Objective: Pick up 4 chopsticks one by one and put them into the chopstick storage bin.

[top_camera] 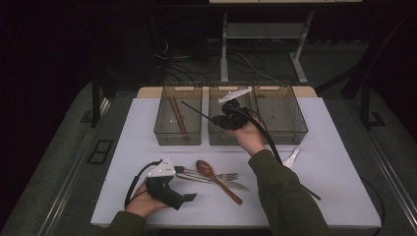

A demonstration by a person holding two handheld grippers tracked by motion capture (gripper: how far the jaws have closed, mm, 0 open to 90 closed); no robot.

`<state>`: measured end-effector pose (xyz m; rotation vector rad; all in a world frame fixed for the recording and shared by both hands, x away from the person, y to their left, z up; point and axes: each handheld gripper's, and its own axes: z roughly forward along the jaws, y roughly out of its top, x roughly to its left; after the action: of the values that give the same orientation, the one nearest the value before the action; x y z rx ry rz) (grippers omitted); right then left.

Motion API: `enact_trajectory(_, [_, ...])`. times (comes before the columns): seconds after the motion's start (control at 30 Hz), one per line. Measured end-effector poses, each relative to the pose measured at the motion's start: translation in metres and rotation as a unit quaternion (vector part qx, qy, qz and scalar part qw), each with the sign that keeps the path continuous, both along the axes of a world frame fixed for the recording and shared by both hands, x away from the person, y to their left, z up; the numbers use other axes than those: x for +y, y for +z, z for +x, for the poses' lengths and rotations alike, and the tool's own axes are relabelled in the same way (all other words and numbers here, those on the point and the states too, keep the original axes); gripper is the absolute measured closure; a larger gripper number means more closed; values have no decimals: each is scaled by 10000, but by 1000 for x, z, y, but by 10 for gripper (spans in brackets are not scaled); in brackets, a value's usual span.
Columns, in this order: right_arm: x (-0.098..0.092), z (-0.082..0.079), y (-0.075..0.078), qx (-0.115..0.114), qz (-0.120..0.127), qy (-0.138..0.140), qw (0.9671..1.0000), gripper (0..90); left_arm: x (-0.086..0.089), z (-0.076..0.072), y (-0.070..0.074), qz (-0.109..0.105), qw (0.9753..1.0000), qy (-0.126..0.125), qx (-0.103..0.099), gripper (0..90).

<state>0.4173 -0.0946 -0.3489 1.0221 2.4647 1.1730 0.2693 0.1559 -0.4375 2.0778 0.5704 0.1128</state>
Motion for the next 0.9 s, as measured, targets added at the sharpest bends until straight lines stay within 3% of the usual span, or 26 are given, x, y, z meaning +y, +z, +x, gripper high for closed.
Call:
enact_trajectory(0.53, [53,35,-9,174,-324,-112,9993,858,1,1,1,-81,10000,-23,24,0])
enact_trajectory(0.9, [82,55,-12,246,-382,-220,9987,857,0,1,1,-103,9999,-52,4,0])
